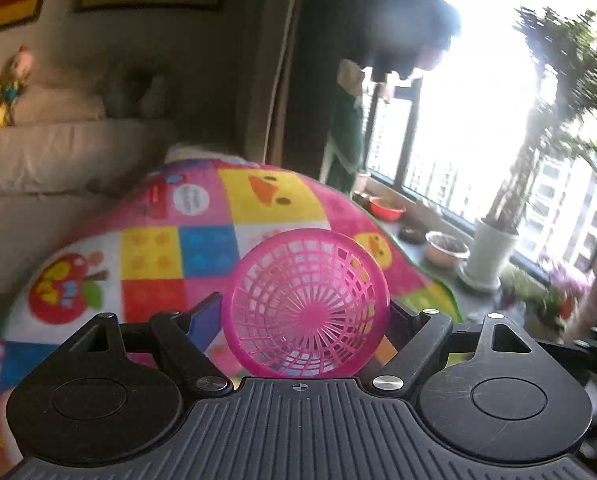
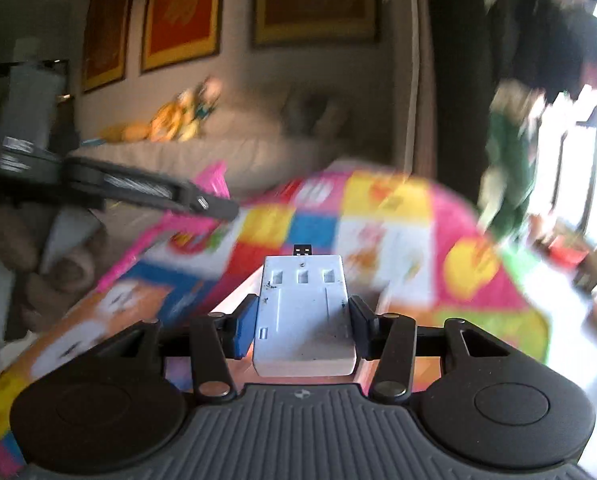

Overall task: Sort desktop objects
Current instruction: 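Carry the net and charger over the box and drop them in with both tools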

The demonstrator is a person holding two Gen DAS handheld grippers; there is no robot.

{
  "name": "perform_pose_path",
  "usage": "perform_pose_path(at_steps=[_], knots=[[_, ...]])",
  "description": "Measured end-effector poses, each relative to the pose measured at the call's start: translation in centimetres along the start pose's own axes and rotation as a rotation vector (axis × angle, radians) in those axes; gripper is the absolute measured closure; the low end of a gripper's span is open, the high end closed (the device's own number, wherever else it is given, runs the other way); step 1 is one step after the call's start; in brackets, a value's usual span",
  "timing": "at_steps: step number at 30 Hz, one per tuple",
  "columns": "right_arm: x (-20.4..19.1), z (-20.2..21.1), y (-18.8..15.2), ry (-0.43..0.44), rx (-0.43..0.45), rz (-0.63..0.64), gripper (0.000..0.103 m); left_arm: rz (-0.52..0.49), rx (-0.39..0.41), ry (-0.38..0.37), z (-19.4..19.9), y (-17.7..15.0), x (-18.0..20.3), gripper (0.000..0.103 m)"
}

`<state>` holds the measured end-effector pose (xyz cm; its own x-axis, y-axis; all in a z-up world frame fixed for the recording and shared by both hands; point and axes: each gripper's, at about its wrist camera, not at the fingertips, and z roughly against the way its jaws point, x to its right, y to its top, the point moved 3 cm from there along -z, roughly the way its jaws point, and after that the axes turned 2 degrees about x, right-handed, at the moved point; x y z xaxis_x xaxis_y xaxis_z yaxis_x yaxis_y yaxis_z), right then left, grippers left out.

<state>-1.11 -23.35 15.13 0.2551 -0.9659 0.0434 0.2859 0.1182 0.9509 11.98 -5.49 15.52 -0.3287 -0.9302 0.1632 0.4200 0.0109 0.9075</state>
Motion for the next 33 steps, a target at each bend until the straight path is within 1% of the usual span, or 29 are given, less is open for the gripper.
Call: perform_pose_path(at_steps=[2, 4, 5, 6, 8, 10, 12, 15, 16, 18, 21, 24, 26, 29, 33], knots=[[0.8, -1.1, 0.3, -0.020, 0.003, -0.004, 0.055, 0.044, -0.035, -0.006, -3.5, -0.3, 0.1, 0.017], [1.5, -2.4, 0.0, -0.038, -0.013, -0.019, 0.055, 0.055, -0.096, -0.019, -6.4, -1.2, -0.1, 0.011], [1.9, -3.1, -0.3, -0.047, -0.027, -0.028, 0.055, 0.062, -0.118, -0.026, -7.1, -1.6, -0.6, 0.010], [2.3, -3.8, -0.7, -0.055, -0.042, -0.039, 0.055, 0.073, -0.122, -0.030, -7.2, -1.9, -1.1, 0.008], [3.2, -5.1, -1.6, -0.068, -0.075, -0.065, 0.055, 0.095, -0.109, -0.038, -6.5, -2.4, -2.4, 0.007], [3.9, -6.1, -2.4, -0.069, -0.104, -0.086, 0.055, 0.095, -0.093, -0.028, -5.3, -2.7, -3.9, 0.006], [4.0, -7.3, -2.9, -0.067, -0.128, -0.103, 0.055, 0.058, -0.071, 0.011, -3.9, -3.4, -5.2, 0.006], [3.7, -9.2, -3.2, -0.045, -0.157, -0.127, 0.055, -0.039, -0.056, 0.081, -1.9, -5.5, -6.7, 0.006], [3.6, -9.9, -3.1, -0.038, -0.167, -0.133, 0.055, -0.063, -0.060, 0.093, -1.2, -6.3, -7.0, 0.006], [3.3, -11.9, -2.8, -0.042, -0.183, -0.132, 0.055, -0.091, -0.094, 0.100, -0.5, -8.3, -7.4, 0.006], [3.1, -15.2, -2.6, -0.077, -0.214, -0.149, 0.055, -0.079, -0.141, 0.086, 0.4, -10.9, -7.2, 0.006], [3.3, -18.4, -2.8, -0.104, -0.268, -0.190, 0.055, -0.037, -0.174, 0.058, 1.0, -12.7, -7.1, 0.004], [2.8, -19.1, -3.0, -0.123, -0.275, -0.175, 0.055, -0.019, -0.186, 0.045, 1.1, -13.5, -7.2, 0.004], [1.7, -18.9, -2.8, -0.098, -0.264, -0.163, 0.055, -0.014, -0.179, 0.044, 1.3, -14.9, -7.4, 0.003], [0.5, -19.5, -2.2, -0.039, -0.283, -0.170, 0.055, 0.010, -0.221, 0.040, 1.0, -15.9, -8.1, 0.003]])
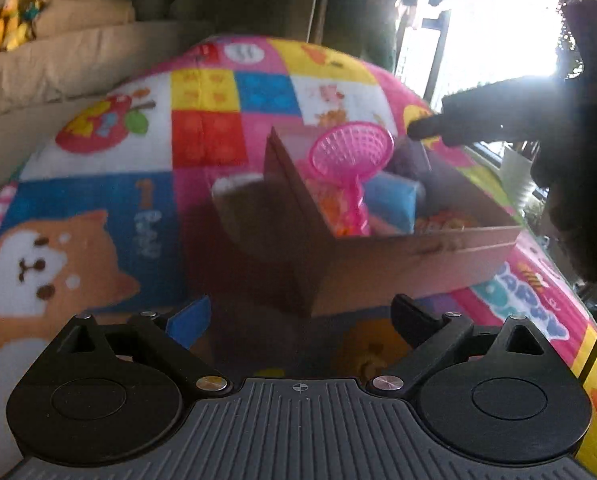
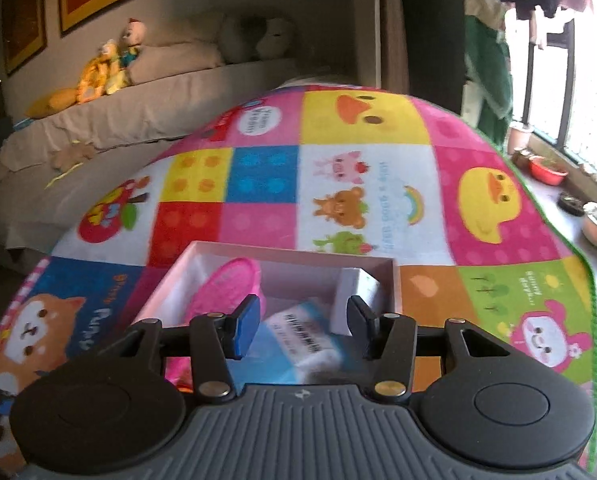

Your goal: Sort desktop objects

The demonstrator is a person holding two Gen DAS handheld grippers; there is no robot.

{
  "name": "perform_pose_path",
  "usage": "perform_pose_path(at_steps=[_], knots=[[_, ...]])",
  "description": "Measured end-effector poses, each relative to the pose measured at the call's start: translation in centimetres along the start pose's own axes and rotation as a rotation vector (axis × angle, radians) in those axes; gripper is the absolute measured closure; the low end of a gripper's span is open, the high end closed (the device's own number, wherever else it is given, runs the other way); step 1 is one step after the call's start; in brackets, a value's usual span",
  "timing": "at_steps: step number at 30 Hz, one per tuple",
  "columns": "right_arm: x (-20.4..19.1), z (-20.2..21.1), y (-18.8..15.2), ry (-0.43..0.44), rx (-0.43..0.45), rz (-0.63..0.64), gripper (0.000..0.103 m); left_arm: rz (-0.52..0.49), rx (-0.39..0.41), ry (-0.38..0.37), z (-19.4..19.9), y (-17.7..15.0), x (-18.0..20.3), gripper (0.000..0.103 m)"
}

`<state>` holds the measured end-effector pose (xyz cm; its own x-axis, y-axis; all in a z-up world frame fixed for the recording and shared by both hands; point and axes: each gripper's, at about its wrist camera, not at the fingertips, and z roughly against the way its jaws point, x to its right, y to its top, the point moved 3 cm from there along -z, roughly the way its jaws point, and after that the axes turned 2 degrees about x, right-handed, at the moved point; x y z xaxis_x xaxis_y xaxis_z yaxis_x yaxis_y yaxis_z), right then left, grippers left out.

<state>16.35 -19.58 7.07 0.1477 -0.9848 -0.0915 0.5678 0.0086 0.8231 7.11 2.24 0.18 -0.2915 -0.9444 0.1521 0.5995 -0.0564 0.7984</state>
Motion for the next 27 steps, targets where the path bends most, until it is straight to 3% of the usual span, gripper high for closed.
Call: perform_pose_path(at_steps=[3, 5, 8, 14, 18, 19, 21, 22, 25, 27], knots=[[-1.1, -1.8, 0.3, 0.040, -0.040, -0.027, 0.057, 0.016, -0.025, -0.014, -0.1, -0.2, -0.3, 0.003], [-1.7, -3.8, 0.0, 0.063, -0.091, -0.049, 0.069, 0.026, -0.038, -0.032, -0.1, -0.2, -0.3, 0.003], [-2.1, -6.4, -1.1, 0.079, -0.159, -0.067, 0.069, 0.027, -0.040, -0.046, 0.3, -0.3, -0.2, 0.003], [-1.7, -4.6, -2.7, 0.022, -0.128, 0.030, 0.070, 0.015, -0.044, -0.021, 0.8, -0.6, -0.3, 0.002], [-0.9, -1.0, -3.2, 0.066, -0.071, -0.033, 0.069, 0.005, -0.048, 0.021, 0.8, -1.3, 0.0, 0.000], [-0.8, 0.6, -3.3, 0.082, -0.035, -0.046, 0.066, -0.001, -0.044, 0.033, 0.9, -1.5, 0.0, 0.000], [-1.0, 4.2, -4.0, 0.074, 0.043, -0.035, 0.048, -0.013, -0.032, 0.057, 1.3, -2.3, 0.2, 0.000], [-1.2, 6.0, -4.5, 0.068, 0.073, -0.026, 0.032, -0.019, -0.033, 0.063, 1.5, -2.6, 0.3, 0.000], [-1.6, 10.1, -7.0, 0.069, 0.097, -0.040, 0.000, -0.017, -0.072, 0.055, 2.0, -3.9, 0.6, 0.000], [-2.0, 12.0, -9.6, 0.095, 0.066, -0.051, 0.000, -0.042, -0.078, 0.063, 3.0, -4.8, 1.0, 0.000]])
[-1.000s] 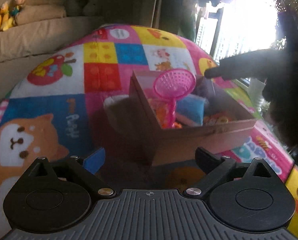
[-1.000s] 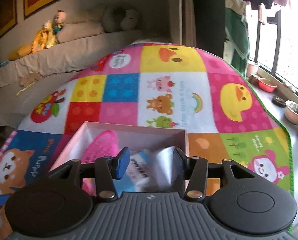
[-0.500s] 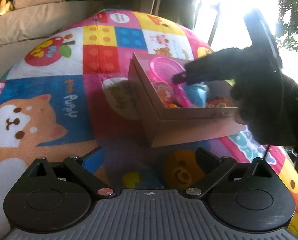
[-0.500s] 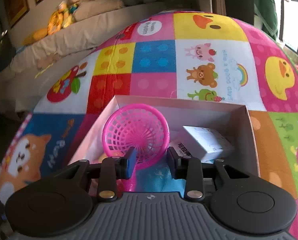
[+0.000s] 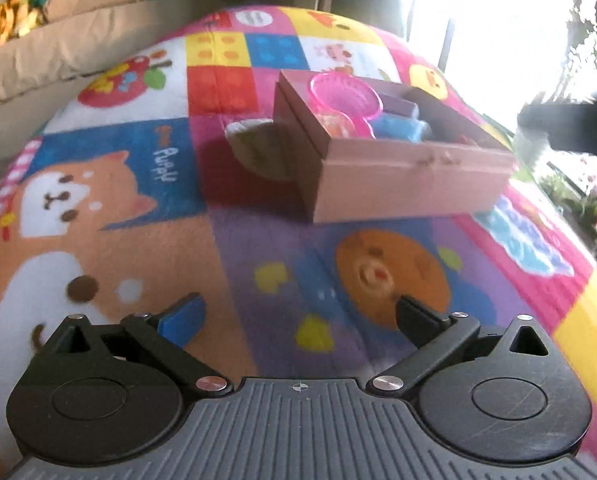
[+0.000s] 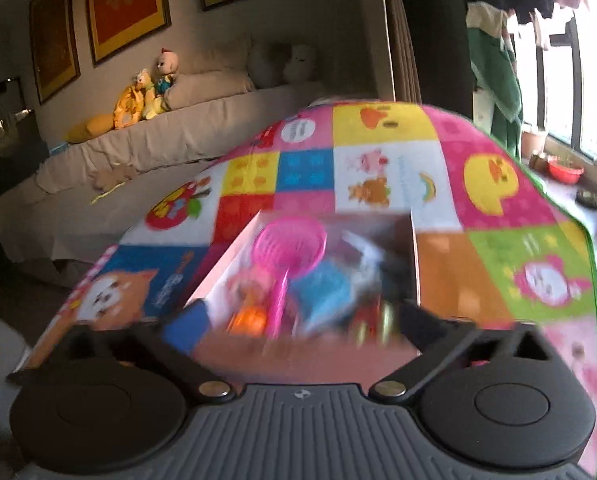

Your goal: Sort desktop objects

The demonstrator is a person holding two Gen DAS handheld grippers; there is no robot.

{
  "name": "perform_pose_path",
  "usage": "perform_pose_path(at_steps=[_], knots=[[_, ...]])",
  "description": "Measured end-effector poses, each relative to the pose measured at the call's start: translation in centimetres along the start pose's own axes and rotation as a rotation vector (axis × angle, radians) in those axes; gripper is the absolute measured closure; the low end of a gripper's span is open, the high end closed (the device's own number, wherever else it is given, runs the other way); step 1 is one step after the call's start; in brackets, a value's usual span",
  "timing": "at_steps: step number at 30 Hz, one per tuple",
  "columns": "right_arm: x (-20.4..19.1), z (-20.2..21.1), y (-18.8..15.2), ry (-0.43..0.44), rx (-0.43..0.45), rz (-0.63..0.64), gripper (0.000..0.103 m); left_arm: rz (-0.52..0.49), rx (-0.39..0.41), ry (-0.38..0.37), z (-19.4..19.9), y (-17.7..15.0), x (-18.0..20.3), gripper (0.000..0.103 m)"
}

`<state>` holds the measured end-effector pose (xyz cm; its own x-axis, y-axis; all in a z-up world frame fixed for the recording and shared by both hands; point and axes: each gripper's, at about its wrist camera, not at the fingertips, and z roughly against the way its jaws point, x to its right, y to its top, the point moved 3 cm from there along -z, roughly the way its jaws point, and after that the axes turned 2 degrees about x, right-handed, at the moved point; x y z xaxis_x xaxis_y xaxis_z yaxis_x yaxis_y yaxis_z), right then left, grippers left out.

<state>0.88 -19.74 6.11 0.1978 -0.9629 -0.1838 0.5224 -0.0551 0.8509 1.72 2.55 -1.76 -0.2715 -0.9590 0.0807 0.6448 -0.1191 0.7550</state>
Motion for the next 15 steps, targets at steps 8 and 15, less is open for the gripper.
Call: perform_pose_path(at_steps=[8, 15], knots=[[-3.4, 2.5, -9.2, -0.044, -0.127, 0.108, 0.000, -0.049, -0.005, 0.027, 3.4, -2.0, 0.9, 0.000], [-1.0, -2.6, -7.1, -0.228, -0.123, 0.032, 0.000, 0.059, 0.128, 0.181, 0.9, 0.5, 0.5, 0.000]])
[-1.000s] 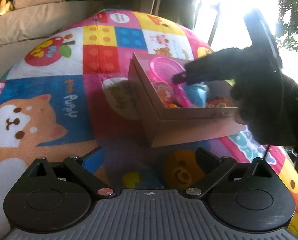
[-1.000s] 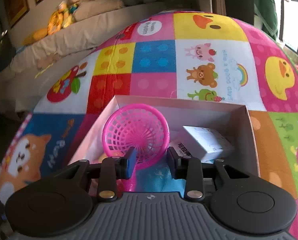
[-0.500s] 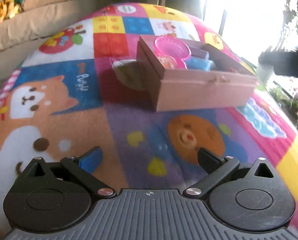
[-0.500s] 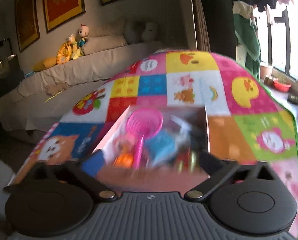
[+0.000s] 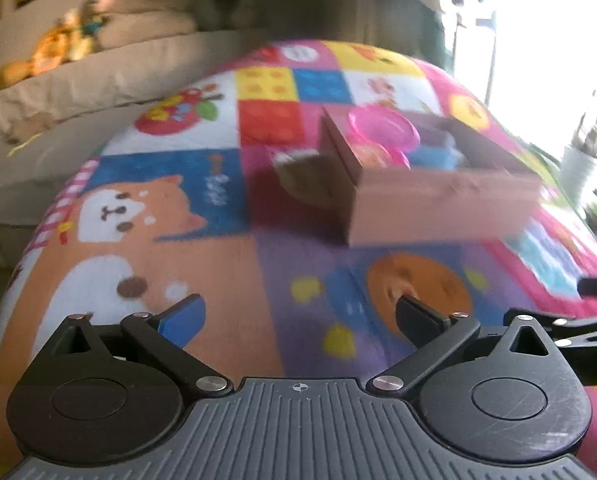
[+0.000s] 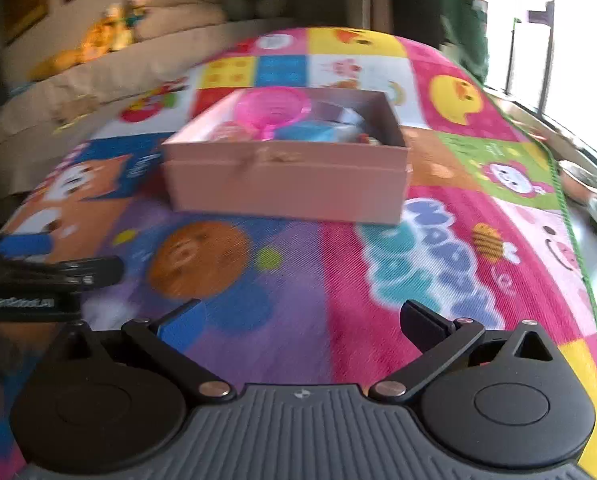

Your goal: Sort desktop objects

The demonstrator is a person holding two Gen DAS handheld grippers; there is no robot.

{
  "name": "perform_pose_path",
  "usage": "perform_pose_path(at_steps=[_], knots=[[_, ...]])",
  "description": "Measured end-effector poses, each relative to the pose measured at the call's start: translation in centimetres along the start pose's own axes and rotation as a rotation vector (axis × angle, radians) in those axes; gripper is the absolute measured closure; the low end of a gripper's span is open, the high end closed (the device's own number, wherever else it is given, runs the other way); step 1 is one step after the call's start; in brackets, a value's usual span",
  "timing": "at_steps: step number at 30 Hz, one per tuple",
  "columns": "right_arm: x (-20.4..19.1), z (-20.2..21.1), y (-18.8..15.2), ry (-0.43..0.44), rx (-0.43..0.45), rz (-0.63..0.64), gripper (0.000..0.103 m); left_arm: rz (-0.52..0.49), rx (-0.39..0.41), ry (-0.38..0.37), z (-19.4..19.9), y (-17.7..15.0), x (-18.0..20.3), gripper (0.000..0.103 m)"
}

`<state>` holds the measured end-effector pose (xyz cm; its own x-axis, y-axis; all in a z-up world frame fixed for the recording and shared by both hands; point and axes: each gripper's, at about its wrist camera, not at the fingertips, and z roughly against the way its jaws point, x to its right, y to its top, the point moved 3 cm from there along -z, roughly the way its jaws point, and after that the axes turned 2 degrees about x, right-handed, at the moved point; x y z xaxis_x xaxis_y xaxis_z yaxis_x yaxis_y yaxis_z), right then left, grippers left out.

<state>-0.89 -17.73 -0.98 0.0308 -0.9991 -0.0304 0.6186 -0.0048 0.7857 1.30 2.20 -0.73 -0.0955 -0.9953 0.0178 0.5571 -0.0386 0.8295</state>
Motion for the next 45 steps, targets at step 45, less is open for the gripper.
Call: perform_pose_path(at_steps=[45], knots=[[0.6, -3.6, 0.5, -0.027, 0.011, 0.001, 0.000, -0.001, -0.066, 0.036, -3.4, -0.1, 1.2, 0.000]])
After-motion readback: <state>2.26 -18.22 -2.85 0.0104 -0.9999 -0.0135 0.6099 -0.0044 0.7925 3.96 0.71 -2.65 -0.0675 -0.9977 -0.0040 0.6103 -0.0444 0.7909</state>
